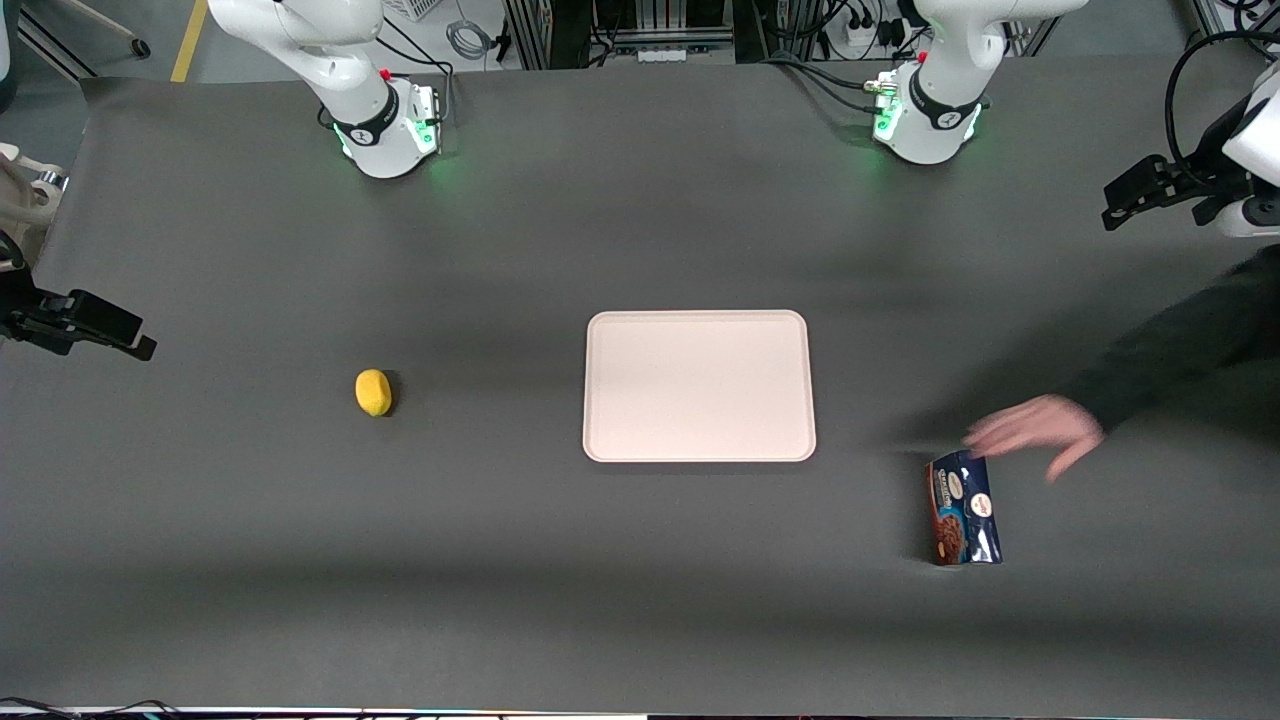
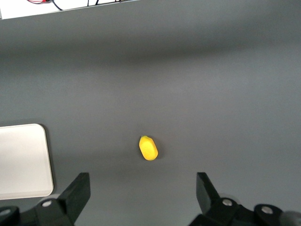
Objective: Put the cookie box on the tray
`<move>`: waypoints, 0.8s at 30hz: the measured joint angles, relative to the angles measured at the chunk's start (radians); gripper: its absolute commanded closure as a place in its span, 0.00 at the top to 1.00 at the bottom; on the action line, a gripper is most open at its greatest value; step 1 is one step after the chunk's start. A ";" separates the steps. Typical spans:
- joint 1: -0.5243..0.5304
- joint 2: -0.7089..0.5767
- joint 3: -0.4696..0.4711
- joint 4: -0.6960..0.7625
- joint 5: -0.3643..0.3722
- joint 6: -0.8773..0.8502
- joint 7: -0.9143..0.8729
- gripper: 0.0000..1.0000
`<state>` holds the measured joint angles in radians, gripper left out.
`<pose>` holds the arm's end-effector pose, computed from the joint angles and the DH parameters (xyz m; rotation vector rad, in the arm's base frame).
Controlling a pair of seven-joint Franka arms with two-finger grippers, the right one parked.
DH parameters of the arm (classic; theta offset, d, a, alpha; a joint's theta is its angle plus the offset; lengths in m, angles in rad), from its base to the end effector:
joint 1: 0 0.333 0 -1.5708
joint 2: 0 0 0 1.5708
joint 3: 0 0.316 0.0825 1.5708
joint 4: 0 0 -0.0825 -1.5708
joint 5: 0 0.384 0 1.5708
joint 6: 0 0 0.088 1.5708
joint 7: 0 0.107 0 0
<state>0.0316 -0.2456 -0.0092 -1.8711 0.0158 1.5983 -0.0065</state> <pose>0.4760 0.0118 0.6116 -3.1232 -0.0446 0.0427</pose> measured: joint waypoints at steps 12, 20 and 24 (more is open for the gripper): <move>0.000 0.000 -0.004 0.005 0.000 0.000 0.000 1.00; 0.000 0.030 -0.007 0.151 0.000 -0.096 0.000 1.00; 0.000 0.092 -0.015 0.288 0.000 -0.154 -0.001 1.00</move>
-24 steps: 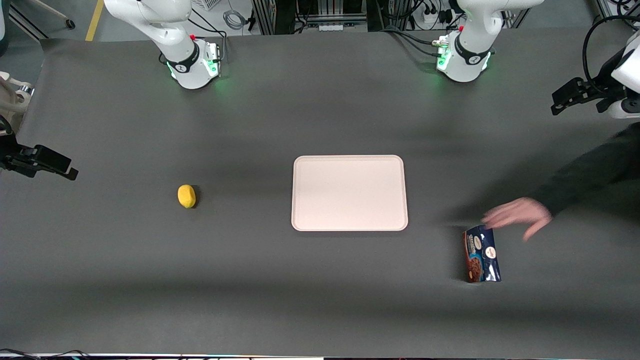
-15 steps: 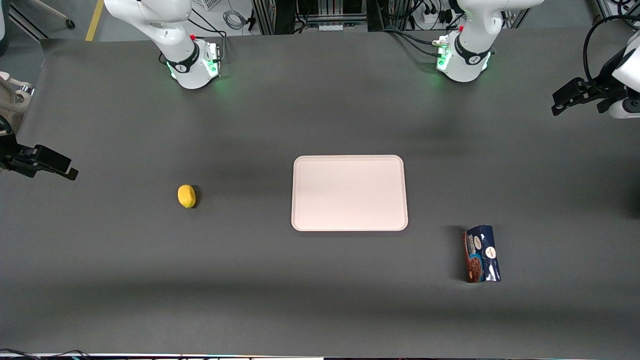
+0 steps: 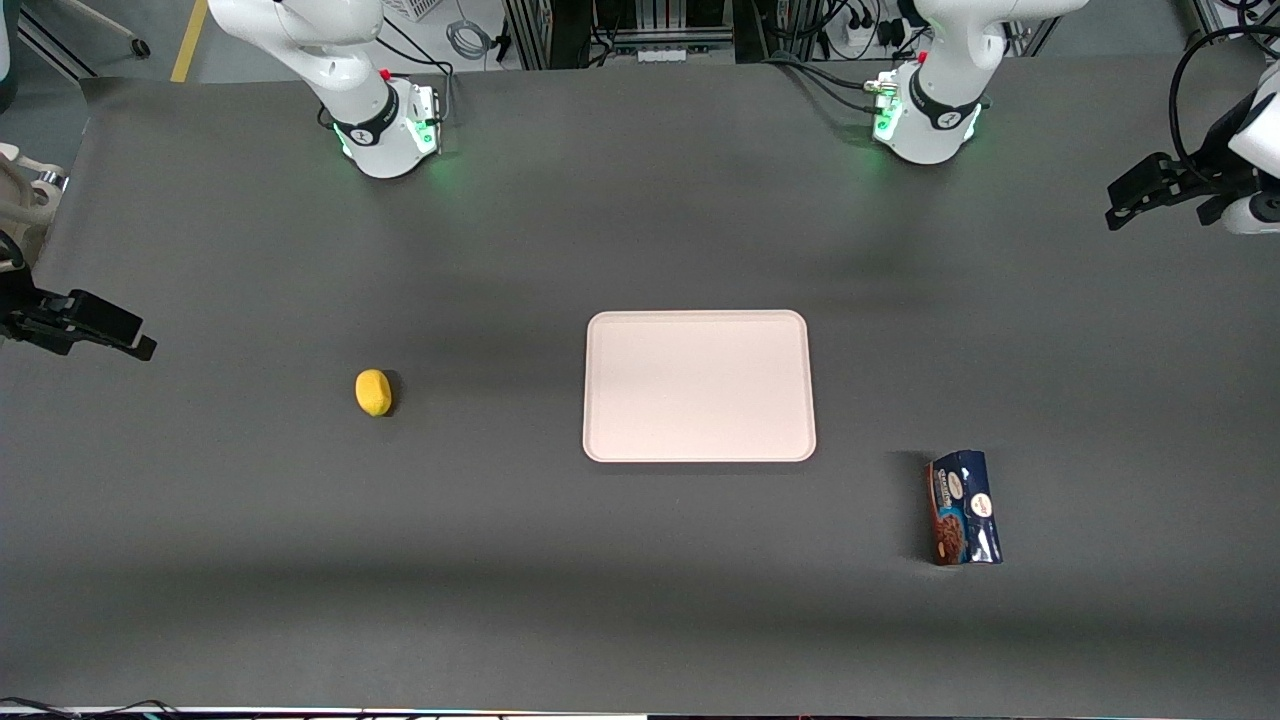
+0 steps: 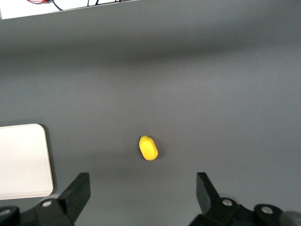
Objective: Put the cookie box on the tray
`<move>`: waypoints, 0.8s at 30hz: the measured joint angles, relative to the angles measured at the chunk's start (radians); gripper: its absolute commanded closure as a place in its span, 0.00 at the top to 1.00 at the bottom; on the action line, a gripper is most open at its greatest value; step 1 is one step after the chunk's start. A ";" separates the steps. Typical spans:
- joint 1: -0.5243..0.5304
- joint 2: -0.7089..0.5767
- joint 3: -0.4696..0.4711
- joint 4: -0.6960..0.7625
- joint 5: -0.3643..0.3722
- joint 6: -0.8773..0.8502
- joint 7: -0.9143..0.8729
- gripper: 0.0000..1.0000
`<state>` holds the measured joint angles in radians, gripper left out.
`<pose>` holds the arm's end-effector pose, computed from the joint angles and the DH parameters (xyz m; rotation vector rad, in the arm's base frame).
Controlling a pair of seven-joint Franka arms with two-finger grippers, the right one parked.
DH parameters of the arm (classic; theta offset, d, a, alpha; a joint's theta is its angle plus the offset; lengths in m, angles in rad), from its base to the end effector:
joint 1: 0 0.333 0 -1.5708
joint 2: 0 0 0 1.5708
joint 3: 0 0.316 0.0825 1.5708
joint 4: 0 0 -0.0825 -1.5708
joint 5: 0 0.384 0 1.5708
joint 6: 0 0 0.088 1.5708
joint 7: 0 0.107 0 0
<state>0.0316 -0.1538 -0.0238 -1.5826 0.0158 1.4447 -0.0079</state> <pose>0.4913 0.0045 0.6883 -3.1221 -0.0282 -0.0248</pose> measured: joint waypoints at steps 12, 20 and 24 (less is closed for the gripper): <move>-0.001 0.316 -0.095 0.234 -0.001 0.066 -0.140 1.00; -0.004 0.511 -0.142 0.244 0.011 0.225 -0.186 1.00; -0.002 0.602 -0.140 0.244 0.024 0.313 -0.186 1.00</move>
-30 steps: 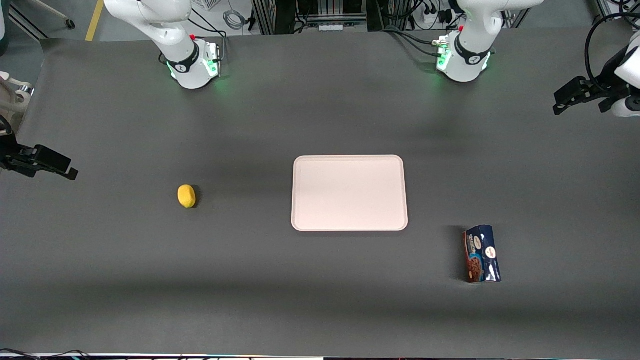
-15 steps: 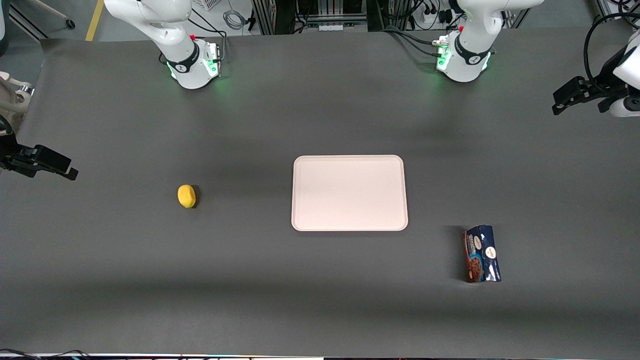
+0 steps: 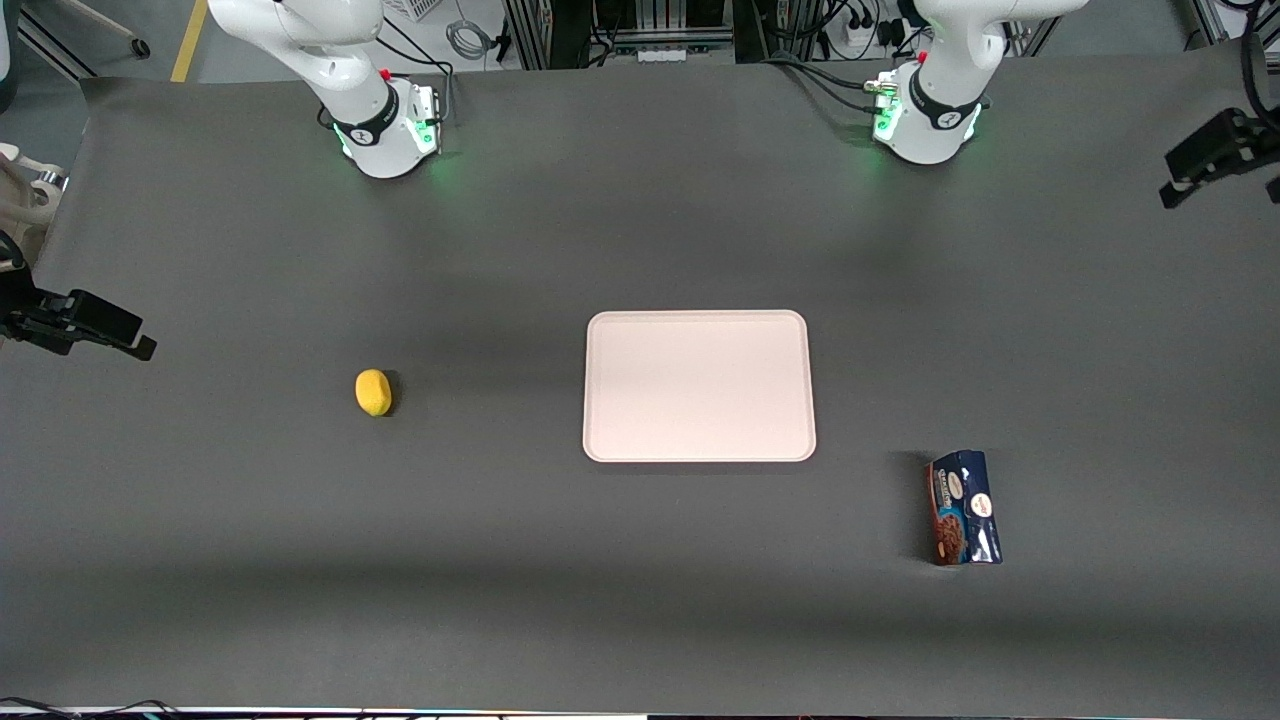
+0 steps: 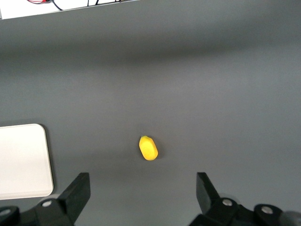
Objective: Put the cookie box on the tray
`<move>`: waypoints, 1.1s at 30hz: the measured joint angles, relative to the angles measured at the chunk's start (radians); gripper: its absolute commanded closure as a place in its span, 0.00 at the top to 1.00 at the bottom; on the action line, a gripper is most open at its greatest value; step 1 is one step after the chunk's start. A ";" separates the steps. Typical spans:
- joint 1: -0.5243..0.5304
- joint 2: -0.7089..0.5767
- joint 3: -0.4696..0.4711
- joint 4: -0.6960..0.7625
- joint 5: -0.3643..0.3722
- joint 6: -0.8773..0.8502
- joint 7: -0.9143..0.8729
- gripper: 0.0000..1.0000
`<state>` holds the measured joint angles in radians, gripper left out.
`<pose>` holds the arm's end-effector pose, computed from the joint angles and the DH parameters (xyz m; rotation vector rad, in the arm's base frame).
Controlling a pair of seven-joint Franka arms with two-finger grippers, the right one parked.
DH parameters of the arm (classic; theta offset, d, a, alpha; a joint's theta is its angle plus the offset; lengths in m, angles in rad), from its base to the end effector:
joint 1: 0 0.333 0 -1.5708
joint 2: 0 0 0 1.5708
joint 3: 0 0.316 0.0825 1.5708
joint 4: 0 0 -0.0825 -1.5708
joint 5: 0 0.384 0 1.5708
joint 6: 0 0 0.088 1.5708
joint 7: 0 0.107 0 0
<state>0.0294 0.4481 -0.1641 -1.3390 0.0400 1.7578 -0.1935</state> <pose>0.6849 -0.0681 0.4738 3.1120 0.1027 -0.0442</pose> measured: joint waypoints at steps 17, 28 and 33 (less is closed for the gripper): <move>0.004 0.281 0.002 -0.006 0.037 0.344 0.000 1.00; 0.004 0.324 0.002 -0.087 0.104 0.456 0.000 0.00; 0.004 0.323 0.002 -0.092 0.107 0.456 -0.001 0.00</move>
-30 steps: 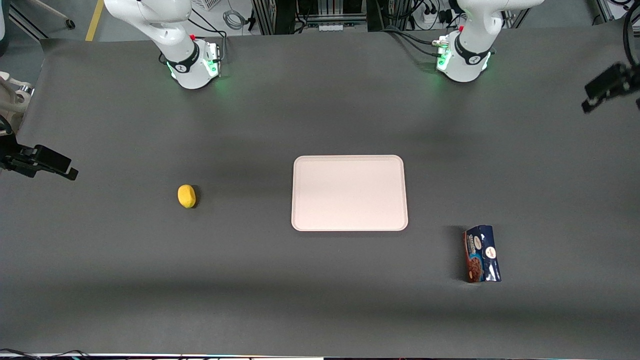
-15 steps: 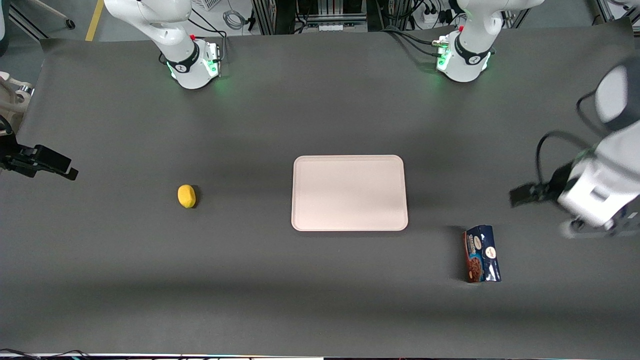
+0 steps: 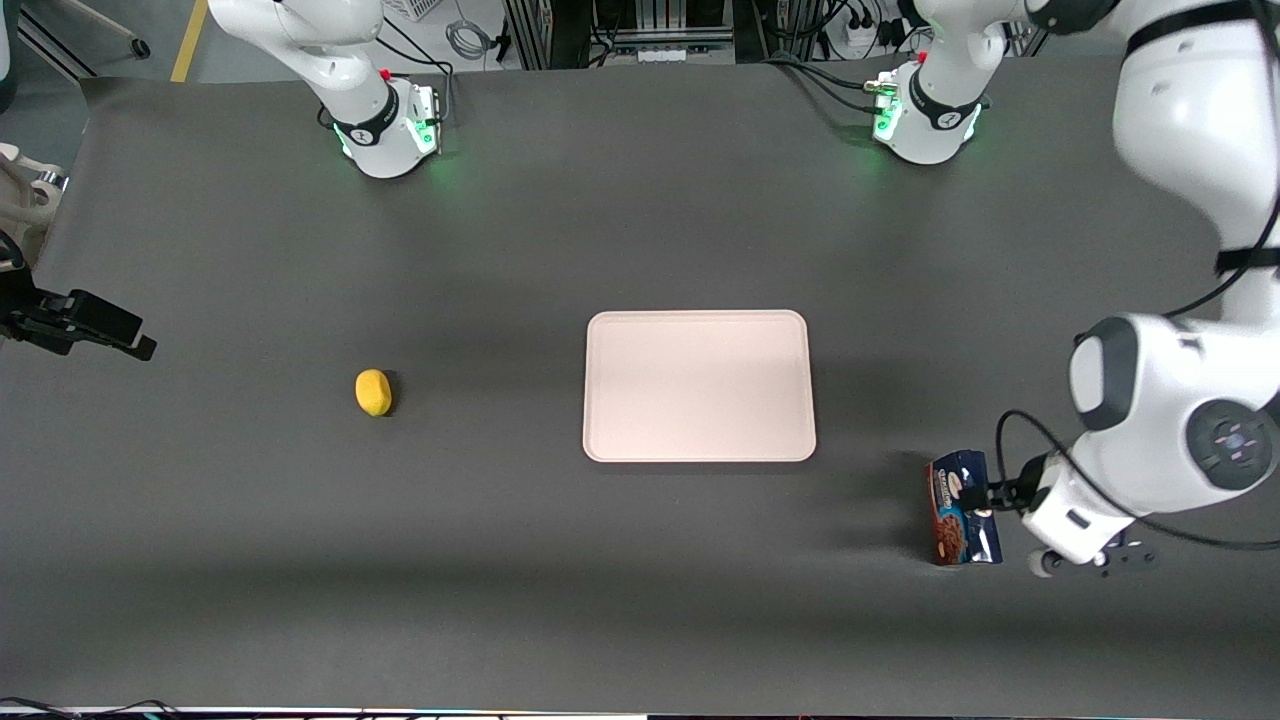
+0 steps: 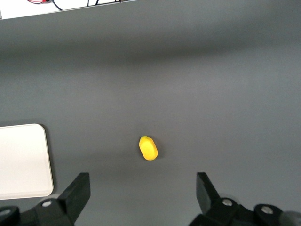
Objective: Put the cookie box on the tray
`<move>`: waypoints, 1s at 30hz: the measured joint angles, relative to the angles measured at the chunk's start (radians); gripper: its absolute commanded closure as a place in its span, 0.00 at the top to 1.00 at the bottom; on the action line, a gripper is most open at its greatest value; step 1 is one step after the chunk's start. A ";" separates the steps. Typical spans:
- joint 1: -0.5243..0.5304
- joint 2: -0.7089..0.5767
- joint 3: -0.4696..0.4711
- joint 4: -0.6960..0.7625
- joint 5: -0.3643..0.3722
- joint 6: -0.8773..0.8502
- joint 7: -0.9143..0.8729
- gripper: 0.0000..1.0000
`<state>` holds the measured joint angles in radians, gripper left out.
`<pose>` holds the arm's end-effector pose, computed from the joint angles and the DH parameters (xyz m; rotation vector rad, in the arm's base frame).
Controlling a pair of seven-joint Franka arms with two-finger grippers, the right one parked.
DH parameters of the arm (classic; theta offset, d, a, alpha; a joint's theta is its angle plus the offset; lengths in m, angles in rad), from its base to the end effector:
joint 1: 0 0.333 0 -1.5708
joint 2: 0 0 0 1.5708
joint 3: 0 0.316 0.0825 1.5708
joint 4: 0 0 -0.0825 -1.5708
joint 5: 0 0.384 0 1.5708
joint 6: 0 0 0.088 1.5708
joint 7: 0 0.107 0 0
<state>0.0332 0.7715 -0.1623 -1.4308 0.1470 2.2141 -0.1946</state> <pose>0.7252 -0.0664 0.2411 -3.1388 -0.0394 -0.0373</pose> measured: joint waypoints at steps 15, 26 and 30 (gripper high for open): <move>0.001 -0.111 -0.001 0.076 -0.004 -0.245 -0.001 0.00; 0.001 -0.438 -0.017 0.183 -0.144 -0.734 -0.026 0.00; 0.001 -0.494 -0.059 0.260 -0.157 -0.921 -0.081 0.00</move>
<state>0.0343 0.2775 -0.2212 -1.1711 -0.0102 1.2929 -0.2751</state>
